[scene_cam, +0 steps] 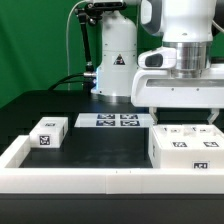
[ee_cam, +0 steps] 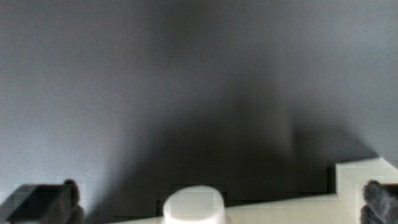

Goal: Assemble cabinet

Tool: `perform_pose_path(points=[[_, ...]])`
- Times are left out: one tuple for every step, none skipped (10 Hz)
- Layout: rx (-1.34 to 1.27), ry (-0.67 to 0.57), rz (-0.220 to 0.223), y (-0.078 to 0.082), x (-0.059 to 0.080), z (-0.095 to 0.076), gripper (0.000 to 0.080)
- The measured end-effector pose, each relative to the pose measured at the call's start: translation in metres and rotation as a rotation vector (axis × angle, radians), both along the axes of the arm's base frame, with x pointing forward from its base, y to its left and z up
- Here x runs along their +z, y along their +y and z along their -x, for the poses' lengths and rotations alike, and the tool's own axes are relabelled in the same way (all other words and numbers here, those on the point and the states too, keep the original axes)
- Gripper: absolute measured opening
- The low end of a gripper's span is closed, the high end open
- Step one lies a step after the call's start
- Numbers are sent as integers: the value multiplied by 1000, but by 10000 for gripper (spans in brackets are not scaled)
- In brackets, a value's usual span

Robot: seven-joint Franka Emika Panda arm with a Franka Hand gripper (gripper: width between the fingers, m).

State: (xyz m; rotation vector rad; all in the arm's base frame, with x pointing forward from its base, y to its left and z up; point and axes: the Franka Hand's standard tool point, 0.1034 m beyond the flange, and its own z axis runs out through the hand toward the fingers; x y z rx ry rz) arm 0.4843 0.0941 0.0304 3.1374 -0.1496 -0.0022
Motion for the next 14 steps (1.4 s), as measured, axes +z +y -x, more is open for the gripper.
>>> perform_pose_path(points=[[29, 1, 1, -2, -3, -3, 797], [26, 2, -2, -1, -3, -3, 797], [30, 3, -2, -1, -4, -2, 797], [33, 3, -2, -1, -4, -2, 797], [37, 4, -2, -1, -4, -2, 797], [81, -6, -4, -1, -7, -4, 797], [106, -7, -4, -2, -10, -6, 797], [114, -7, -4, 0, -12, -8, 797], [121, -17, -6, -1, -15, -9, 797], [134, -22, -8, -3, -20, -9, 797], [135, -18, -10, -5, -22, -8, 797], [135, -18, -11, -3, -22, -8, 797], [135, -18, -11, -3, -22, -8, 797], [135, -18, -11, -3, -22, -8, 797]])
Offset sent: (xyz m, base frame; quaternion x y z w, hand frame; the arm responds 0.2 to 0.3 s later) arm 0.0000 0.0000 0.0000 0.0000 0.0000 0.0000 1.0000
